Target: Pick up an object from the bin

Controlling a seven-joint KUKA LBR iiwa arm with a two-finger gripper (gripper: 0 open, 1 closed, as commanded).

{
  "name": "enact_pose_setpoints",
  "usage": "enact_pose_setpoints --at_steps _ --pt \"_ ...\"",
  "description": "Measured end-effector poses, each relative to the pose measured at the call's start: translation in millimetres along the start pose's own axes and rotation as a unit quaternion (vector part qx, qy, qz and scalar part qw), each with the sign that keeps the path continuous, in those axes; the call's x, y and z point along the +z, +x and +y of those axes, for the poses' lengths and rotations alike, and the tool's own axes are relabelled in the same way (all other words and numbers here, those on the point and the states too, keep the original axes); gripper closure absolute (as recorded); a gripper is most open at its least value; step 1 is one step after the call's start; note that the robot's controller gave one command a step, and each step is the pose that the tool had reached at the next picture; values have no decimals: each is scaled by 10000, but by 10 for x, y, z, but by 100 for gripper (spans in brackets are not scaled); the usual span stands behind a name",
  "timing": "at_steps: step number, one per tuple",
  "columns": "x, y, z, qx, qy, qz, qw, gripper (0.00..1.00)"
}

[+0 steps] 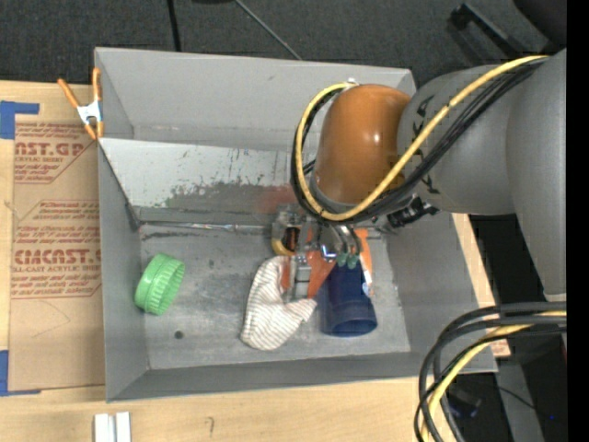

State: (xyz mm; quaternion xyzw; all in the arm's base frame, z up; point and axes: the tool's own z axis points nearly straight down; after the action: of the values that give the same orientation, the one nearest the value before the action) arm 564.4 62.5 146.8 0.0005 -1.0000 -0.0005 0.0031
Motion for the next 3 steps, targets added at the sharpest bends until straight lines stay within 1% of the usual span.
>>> enact_pose_setpoints --at_steps 1,2,3 --pt "-44 -19 -2 1 -2 -37 10000 0" --pt "770 167 -384 -728 5 -30 9973 100" --pt "770 167 -384 -727 4 -30 9973 100"
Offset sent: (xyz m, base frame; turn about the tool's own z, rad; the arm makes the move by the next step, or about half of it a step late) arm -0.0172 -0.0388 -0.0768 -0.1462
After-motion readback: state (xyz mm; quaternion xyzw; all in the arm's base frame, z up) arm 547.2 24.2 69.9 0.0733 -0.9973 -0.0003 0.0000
